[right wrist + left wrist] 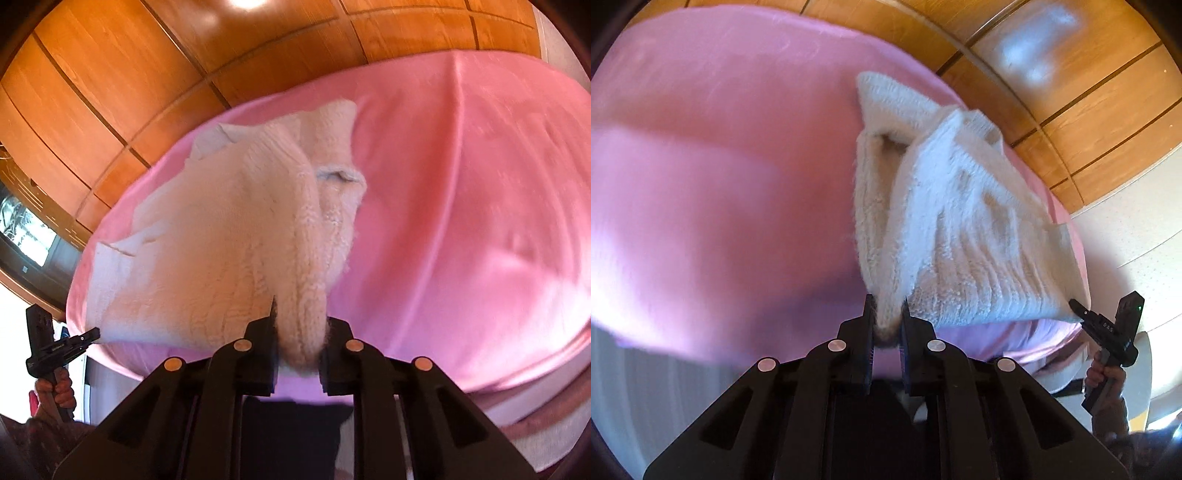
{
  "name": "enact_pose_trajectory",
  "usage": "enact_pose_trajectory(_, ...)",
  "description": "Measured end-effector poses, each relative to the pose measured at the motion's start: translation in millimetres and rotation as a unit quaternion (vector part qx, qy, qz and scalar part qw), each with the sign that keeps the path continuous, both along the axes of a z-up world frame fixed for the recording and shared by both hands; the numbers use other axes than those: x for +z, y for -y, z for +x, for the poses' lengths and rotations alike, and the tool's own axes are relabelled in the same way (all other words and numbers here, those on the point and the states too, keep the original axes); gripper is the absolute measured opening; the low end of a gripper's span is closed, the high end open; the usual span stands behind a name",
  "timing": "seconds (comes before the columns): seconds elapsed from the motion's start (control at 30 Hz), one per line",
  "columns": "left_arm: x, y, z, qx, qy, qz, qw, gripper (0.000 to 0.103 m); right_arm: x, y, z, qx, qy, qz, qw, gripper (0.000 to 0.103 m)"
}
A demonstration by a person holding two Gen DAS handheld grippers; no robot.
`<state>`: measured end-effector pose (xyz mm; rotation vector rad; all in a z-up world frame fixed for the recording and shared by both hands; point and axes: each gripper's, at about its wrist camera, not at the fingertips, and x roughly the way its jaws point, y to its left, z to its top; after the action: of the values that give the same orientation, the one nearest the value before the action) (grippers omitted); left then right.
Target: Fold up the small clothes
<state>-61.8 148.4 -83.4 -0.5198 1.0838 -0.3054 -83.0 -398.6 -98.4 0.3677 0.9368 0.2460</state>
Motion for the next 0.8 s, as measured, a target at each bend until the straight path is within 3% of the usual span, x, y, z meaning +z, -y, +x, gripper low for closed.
enact_pose_trajectory(0.1,7.3,-1.4,2.8,0.025,0.003,0.050,0.9984,0.015,5.4,-3.6,1.4,-0.019,0.004,-0.049,0.999,0.030)
enact_pose_trajectory(0.2,29.0,-4.6,12.5,0.046,0.048,0.079,0.9947,0.021,29.0,-13.5,8.0,-0.017,0.052,-0.073,0.996,0.031)
enact_pose_trajectory(0.3,57.3,19.5,24.6,-0.003,0.118,0.080,0.9898,0.021,39.6,-43.1,24.1,0.023,0.073,-0.065,0.995,0.031)
enact_pose_trajectory(0.37,60.5,45.4,37.2,-0.045,0.132,0.084,0.9865,0.021,36.3,-76.7,39.8,0.061,0.074,-0.062,0.993,0.032)
enact_pose_trajectory(0.43,52.9,73.2,50.6,-0.089,0.128,0.090,0.9837,0.021,27.2,-107.9,54.6,0.095,0.068,-0.065,0.991,0.047)
enact_pose_trajectory(0.47,44.9,88.0,60.2,-0.108,0.120,0.105,0.9813,0.026,24.4,-115.8,58.5,0.102,0.068,-0.068,0.990,0.056)
enact_pose_trajectory(0.5,38.2,100.0,66.8,-0.116,0.113,0.116,0.9799,0.039,19.4,-128.1,64.9,0.110,0.066,-0.070,0.989,0.055)
enact_pose_trajectory(0.53,29.5,108.0,74.2,-0.124,0.104,0.124,0.9790,0.043,13.5,-140.1,72.9,0.118,0.059,-0.074,0.989,0.053)
enact_pose_trajectory(0.63,8.6,126.7,93.7,-0.126,0.093,0.138,0.9781,0.044,-2.0,-158.7,85.2,0.129,0.051,-0.113,0.984,0.045)
enact_pose_trajectory(0.7,5.1,132.3,98.3,-0.125,0.103,0.149,0.9754,0.020,-7.9,-158.0,86.8,0.133,0.056,-0.133,0.981,0.012)
enact_pose_trajectory(0.73,5.7,133.8,97.8,-0.123,0.110,0.159,0.9733,0.004,-6.4,-155.7,86.2,0.135,0.059,-0.131,0.980,0.006)
enact_pose_trajectory(0.8,14.7,128.9,92.3,-0.109,0.130,0.149,0.9742,0.003,1.7,-149.0,80.8,0.129,0.070,-0.124,0.981,0.005)
